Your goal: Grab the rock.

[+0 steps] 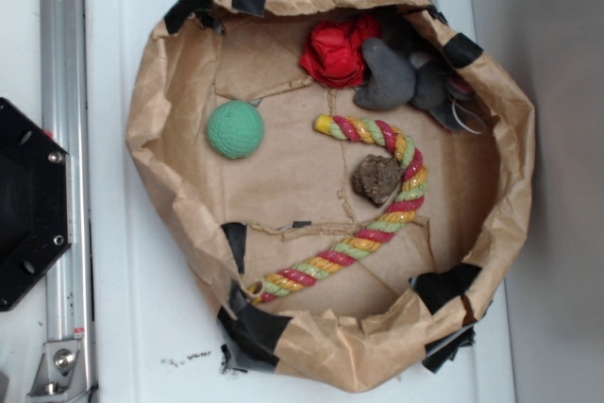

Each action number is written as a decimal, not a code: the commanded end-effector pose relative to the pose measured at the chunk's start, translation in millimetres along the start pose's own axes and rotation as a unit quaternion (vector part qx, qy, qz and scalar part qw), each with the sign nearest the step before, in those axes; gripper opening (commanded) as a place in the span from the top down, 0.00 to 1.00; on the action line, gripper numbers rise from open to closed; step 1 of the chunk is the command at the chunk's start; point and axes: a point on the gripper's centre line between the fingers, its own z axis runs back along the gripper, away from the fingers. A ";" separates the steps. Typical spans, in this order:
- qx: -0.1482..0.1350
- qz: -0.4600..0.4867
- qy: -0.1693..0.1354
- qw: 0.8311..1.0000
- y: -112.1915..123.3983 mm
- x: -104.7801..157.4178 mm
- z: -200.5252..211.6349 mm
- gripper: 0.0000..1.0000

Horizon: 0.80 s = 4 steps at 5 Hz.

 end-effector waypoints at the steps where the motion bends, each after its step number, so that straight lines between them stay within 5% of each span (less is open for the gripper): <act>1: 0.000 0.000 0.000 1.000 0.0 0.0 0.0 0.00; 2: 0.002 0.025 -0.030 0.999 9.7 26.5 -53.5 0.00; 3: -0.047 0.112 -0.036 0.992 12.9 52.9 -85.7 0.00; 4: -0.051 0.196 -0.037 0.979 18.9 78.9 -110.0 0.00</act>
